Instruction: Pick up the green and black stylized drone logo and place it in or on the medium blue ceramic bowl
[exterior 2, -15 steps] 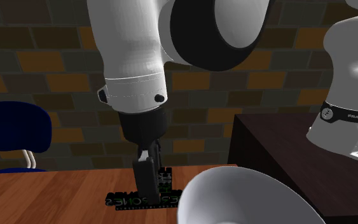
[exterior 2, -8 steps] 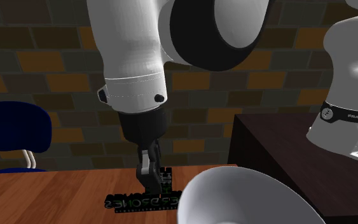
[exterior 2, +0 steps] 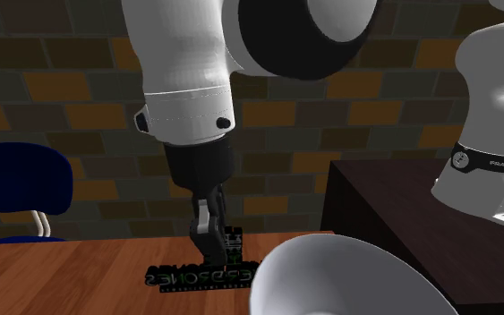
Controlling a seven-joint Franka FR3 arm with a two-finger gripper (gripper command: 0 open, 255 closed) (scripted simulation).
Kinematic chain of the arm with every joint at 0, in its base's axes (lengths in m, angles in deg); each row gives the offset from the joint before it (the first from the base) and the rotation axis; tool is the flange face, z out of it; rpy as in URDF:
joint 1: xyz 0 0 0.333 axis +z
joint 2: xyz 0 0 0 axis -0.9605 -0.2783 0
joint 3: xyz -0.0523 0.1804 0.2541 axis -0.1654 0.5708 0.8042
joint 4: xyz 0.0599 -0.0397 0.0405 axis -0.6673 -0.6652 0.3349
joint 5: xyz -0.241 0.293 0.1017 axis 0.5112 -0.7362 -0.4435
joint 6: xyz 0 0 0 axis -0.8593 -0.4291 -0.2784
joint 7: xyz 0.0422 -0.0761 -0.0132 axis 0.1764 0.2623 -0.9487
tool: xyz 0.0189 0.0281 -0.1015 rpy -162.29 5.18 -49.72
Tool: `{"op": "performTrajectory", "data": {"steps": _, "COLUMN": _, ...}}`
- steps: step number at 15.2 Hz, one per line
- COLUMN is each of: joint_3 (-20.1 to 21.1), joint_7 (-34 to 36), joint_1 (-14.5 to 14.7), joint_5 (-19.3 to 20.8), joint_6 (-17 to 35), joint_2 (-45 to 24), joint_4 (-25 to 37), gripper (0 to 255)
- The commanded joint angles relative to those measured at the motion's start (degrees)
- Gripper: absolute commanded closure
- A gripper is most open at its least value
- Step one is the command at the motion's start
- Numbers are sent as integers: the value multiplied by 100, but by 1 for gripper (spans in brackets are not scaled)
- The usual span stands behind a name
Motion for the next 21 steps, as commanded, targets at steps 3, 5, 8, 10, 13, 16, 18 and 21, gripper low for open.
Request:
{"op": "performTrajectory", "data": {"steps": 3, "joint_3": 30, "joint_7": -16, "joint_1": -27, "joint_5": -45, "joint_6": -223, "joint_2": 208, "joint_4": 18, "gripper": 255}}
{"op": "performTrajectory", "data": {"steps": 5, "joint_3": 43, "joint_7": -23, "joint_1": -37, "joint_5": -67, "joint_6": -340, "joint_2": 305, "joint_4": 38, "gripper": 255}}
{"op": "performTrajectory", "data": {"steps": 8, "joint_3": 62, "joint_7": -32, "joint_1": -52, "joint_5": -98, "joint_6": -518, "joint_2": 445, "joint_4": 79, "gripper": 255}}
{"op": "performTrajectory", "data": {"steps": 10, "joint_3": 74, "joint_7": -38, "joint_1": -62, "joint_5": -119, "joint_6": -639, "joint_2": 534, "joint_4": 113, "gripper": 255}}
{"op": "performTrajectory", "data": {"steps": 13, "joint_3": 90, "joint_7": -46, "joint_1": -74, "joint_5": -148, "joint_6": -824, "joint_2": 661, "joint_4": 173, "gripper": 255}}
{"op": "performTrajectory", "data": {"steps": 16, "joint_3": 104, "joint_7": -53, "joint_1": -86, "joint_5": -176, "joint_6": -1012, "joint_2": 780, "joint_4": 244, "gripper": 255}}
{"op": "performTrajectory", "data": {"steps": 18, "joint_3": 112, "joint_7": -57, "joint_1": -92, "joint_5": -193, "joint_6": -1139, "joint_2": 855, "joint_4": 299, "gripper": 255}}
{"op": "performTrajectory", "data": {"steps": 21, "joint_3": 123, "joint_7": -62, "joint_1": -101, "joint_5": -218, "joint_6": -1334, "joint_2": 960, "joint_4": 390, "gripper": 255}}
